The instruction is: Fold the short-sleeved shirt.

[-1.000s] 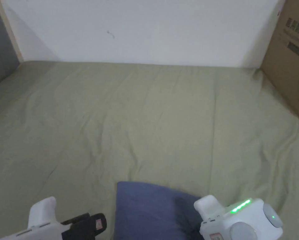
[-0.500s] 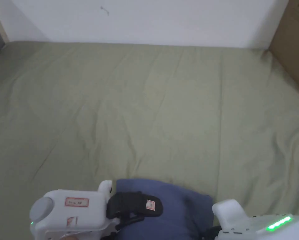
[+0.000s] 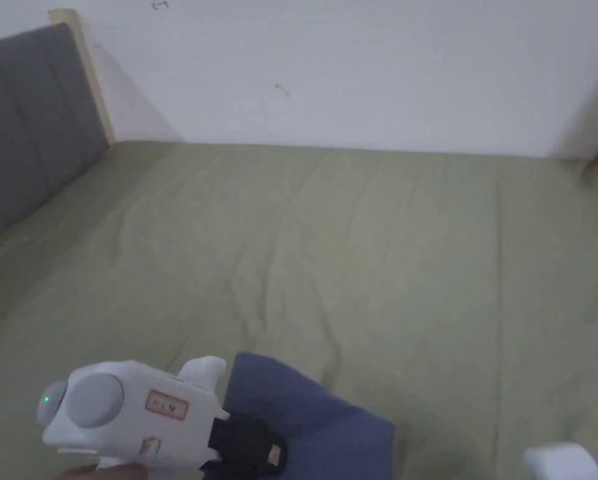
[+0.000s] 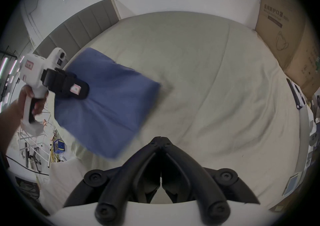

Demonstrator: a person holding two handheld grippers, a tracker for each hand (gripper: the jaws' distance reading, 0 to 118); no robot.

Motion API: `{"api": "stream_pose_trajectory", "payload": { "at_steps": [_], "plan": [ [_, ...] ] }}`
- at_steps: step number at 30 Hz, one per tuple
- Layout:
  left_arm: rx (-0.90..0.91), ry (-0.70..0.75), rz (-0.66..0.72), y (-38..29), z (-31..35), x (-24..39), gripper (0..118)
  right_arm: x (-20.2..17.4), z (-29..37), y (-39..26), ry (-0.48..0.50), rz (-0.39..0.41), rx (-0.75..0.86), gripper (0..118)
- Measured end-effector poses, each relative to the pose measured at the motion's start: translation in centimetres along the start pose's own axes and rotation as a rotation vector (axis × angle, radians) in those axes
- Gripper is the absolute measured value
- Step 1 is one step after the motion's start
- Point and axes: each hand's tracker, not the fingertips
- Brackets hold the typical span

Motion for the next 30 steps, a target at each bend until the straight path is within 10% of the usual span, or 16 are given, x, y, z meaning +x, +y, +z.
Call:
{"api": "stream_pose_trajectory", "payload": {
  "at_steps": [9, 13, 17, 23, 25, 28, 30],
  "plan": [
    [-0.207, 0.979, -0.246, 2.3, 13.7, -15.4, 24, -5.7, 0.3, 1.1, 0.080, -0.001, 0.024, 0],
    [-0.229, 1.028, -0.124, 2.1, 14.9, -21.1, 40, -6.9, -0.6, 2.1, 0.086, 0.023, 0.009, 0],
    [-0.148, 1.070, -0.077, 1.4, 16.1, -23.5, 113, -7.0, -0.8, 2.7, 0.078, 0.008, -0.010, 0],
    [0.127, 1.006, 0.004, 1.0, 18.4, -19.4, 113, -5.6, 0.1, 2.4, 0.037, -0.029, 0.034, 0],
    [0.250, 0.761, 0.047, -0.3, 17.5, -14.9, 104, -5.2, 0.8, 2.1, 0.019, -0.041, 0.061, 0],
    [0.433, 0.442, 0.074, -3.6, 14.7, -7.5, 15, -4.2, 2.2, 1.3, 0.011, -0.081, 0.135, 0],
    [0.580, 0.392, 0.042, -6.0, 12.4, -1.2, 0, -3.5, 3.7, 0.6, 0.020, -0.105, 0.206, 0]
  ]
}}
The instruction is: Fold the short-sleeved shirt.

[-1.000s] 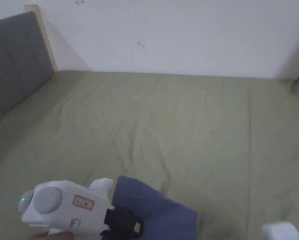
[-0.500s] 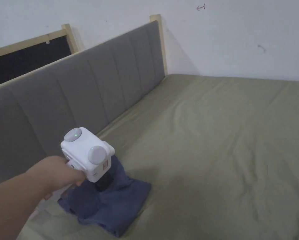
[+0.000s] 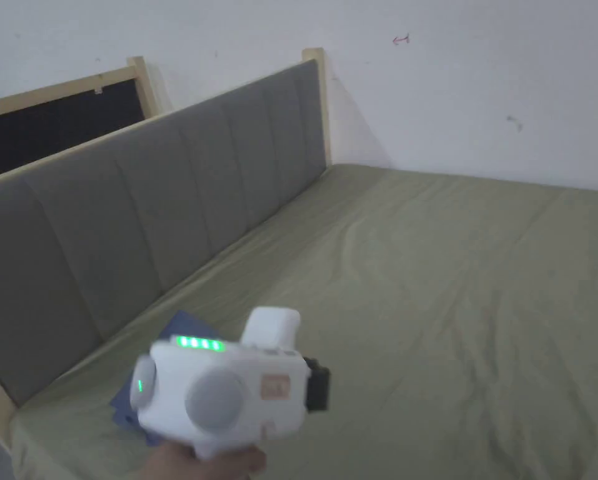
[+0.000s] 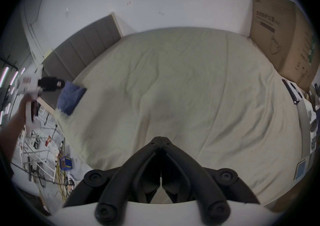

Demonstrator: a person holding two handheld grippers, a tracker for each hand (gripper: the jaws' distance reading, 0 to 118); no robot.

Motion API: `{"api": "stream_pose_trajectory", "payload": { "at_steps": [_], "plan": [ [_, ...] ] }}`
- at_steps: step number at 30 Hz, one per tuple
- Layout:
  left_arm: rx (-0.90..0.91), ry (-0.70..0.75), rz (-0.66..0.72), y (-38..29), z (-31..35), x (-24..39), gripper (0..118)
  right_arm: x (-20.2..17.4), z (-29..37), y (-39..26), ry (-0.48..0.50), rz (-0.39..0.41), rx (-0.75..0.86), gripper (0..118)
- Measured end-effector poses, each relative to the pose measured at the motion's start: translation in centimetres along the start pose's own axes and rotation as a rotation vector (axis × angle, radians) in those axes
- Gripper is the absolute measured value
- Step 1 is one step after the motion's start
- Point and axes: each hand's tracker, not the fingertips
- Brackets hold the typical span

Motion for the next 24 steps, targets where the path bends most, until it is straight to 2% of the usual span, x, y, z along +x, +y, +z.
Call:
{"api": "stream_pose_trajectory", "payload": {
  "at_steps": [1, 3, 4, 6, 10, 12, 16, 20, 22, 24],
  "plan": [
    [0.083, -0.039, -0.017, -0.8, 1.2, 2.9, 0, 0.3, 1.0, -0.1, 0.000, -0.008, 0.041, 0],
    [0.180, -0.208, -0.038, -1.9, 3.5, 8.2, 0, 1.0, 3.9, 0.3, -0.005, -0.044, 0.130, 0],
    [0.213, -0.220, -0.078, -2.6, 4.3, 10.9, 0, 1.4, 5.5, 0.7, 0.006, -0.060, 0.177, 0],
    [0.271, -0.190, -0.192, -2.9, 5.8, 15.1, 0, 1.9, 9.0, 1.5, 0.002, -0.077, 0.287, 0],
    [0.455, -0.124, -0.265, -3.1, 9.8, 20.8, 0, 2.1, 17.0, 2.6, -0.013, -0.058, 0.547, 0],
    [0.553, 0.031, -0.278, -3.2, 11.6, 23.3, 0, 1.6, 20.8, 2.2, -0.039, -0.035, 0.691, 0],
    [0.745, 0.079, -0.226, -5.5, 15.1, 25.2, 0, 0.7, 24.8, -0.6, -0.202, 0.034, 0.925, 0],
    [0.766, 0.081, -0.213, -9.2, 16.9, 25.5, 0, 0.9, 24.0, -4.6, -0.307, 0.130, 1.011, 0],
    [0.756, 0.064, -0.195, -11.0, 17.4, 25.4, 0, 1.1, 23.3, -7.0, -0.401, 0.126, 0.980, 0],
    [0.741, 0.067, -0.210, -12.7, 17.5, 25.5, 0, 1.4, 22.8, -8.5, -0.413, 0.093, 0.926, 0]
  ]
}}
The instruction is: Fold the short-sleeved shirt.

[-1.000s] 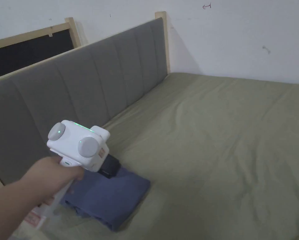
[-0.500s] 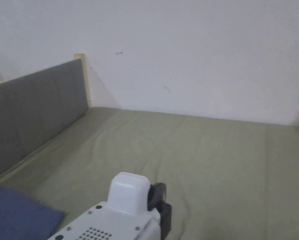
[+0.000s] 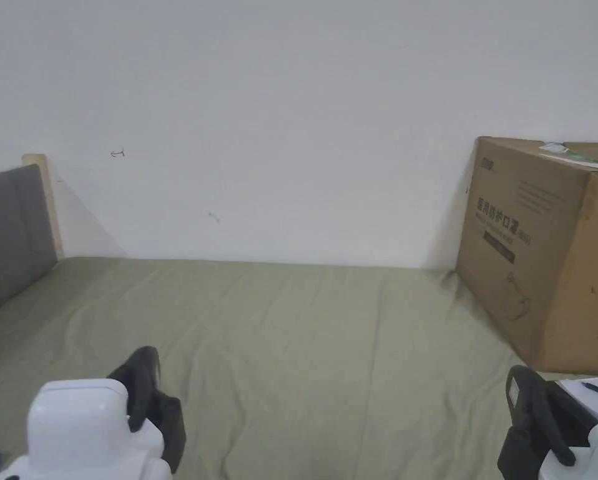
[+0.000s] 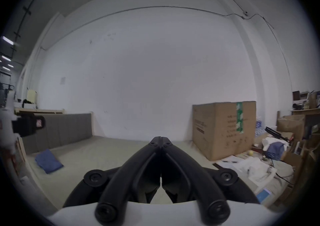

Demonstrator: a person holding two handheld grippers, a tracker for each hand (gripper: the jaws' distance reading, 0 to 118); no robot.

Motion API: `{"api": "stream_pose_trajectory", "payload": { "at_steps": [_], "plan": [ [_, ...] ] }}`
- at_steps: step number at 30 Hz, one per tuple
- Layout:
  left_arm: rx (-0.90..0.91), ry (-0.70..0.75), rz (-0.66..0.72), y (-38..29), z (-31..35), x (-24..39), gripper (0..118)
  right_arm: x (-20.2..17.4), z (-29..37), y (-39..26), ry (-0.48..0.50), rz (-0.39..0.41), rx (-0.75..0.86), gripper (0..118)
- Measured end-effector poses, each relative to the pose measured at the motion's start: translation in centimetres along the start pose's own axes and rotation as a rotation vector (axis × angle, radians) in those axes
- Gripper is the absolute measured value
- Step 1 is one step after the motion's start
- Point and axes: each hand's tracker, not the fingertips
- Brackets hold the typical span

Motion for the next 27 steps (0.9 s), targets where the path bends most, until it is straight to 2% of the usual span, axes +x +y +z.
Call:
{"api": "stream_pose_trajectory", "payload": {
  "at_steps": [3, 13, 14, 15, 16, 19, 20, 22, 27],
  "plan": [
    [-0.018, 0.005, -0.057, -1.5, 1.6, 0.5, 0, 0.6, 1.7, -0.6, 0.001, -0.069, -0.017, 0],
    [-0.021, -0.020, -0.070, -1.4, 3.8, 1.2, 1, 0.8, 3.9, 0.8, -0.050, -0.063, 0.020, 0],
    [-0.022, -0.033, -0.072, -1.3, 4.1, 1.3, 4, 0.7, 4.1, 0.9, -0.047, -0.060, 0.023, 5],
    [-0.020, -0.050, -0.065, -1.1, 4.3, 1.3, 12, 0.7, 4.1, 0.9, -0.038, -0.055, 0.025, 16],
    [-0.013, -0.086, -0.049, -1.1, 4.6, 1.2, 27, 0.6, 4.1, 1.0, -0.028, -0.049, 0.023, 31],
    [-0.010, -0.152, -0.049, -1.0, 4.9, 1.3, 110, 0.1, 4.1, 0.7, -0.025, -0.017, 0.006, 96],
    [-0.019, -0.152, -0.056, -1.1, 4.8, 1.3, 116, 0.0, 4.1, 0.5, -0.033, -0.004, 0.001, 116],
    [0.008, -0.147, -0.072, -0.9, 5.8, 2.1, 118, -0.3, 4.9, 0.3, -0.083, 0.002, 0.032, 118],
    [0.021, -0.119, -0.090, -1.3, 5.3, 1.2, 118, -0.7, 4.7, 0.5, -0.068, 0.003, 0.004, 118]
  ]
}}
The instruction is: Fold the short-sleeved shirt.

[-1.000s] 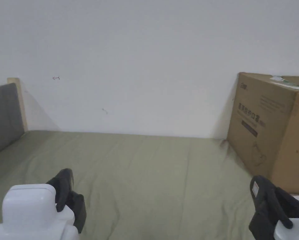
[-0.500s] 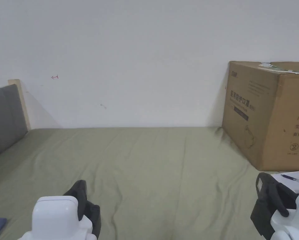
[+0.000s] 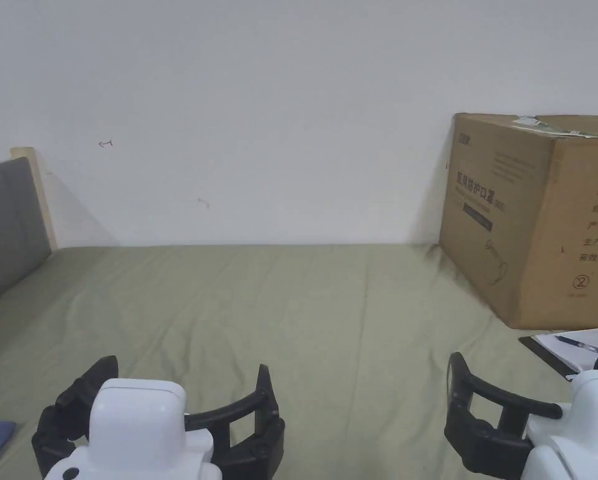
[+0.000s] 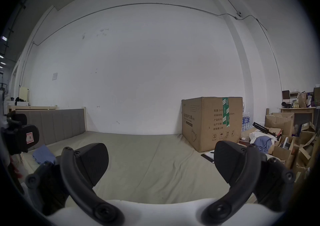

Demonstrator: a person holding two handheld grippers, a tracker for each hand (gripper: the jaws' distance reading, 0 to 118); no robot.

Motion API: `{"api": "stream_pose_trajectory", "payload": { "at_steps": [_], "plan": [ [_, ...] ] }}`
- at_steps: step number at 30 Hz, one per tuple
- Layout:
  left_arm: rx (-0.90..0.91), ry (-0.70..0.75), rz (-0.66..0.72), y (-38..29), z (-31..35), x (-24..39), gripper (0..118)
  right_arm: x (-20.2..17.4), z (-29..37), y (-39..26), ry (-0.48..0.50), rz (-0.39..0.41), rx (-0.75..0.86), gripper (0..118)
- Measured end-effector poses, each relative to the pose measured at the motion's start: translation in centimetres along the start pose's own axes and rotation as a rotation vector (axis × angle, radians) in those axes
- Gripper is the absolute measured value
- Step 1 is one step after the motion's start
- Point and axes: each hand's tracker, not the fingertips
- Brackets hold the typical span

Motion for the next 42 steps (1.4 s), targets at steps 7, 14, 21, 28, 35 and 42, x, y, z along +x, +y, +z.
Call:
{"api": "stream_pose_trajectory", "payload": {
  "at_steps": [7, 14, 21, 28, 35, 42],
  "plan": [
    [-0.023, 0.005, 0.061, 0.0, -0.2, -0.9, 118, -0.6, 0.5, 0.5, 0.005, -0.005, 0.008, 118],
    [-0.033, 0.013, 0.121, 0.2, -0.2, -1.0, 118, -0.6, 0.6, 0.4, 0.026, -0.021, -0.005, 118],
    [-0.039, 0.040, 0.103, -0.1, -0.5, -0.8, 118, -0.9, 0.3, 0.0, 0.042, -0.007, -0.028, 118],
    [-0.087, 0.038, 0.104, -0.4, -1.4, -0.5, 118, -1.2, -0.5, -0.3, 0.054, 0.002, -0.058, 118],
    [-0.165, 0.067, 0.123, -0.1, -2.8, -0.2, 118, -1.8, -0.9, -0.9, 0.059, 0.002, -0.082, 118],
    [-0.225, 0.086, 0.133, -0.4, -3.7, 0.2, 118, -2.0, -1.2, -1.5, 0.070, 0.018, -0.102, 118]
  ]
}}
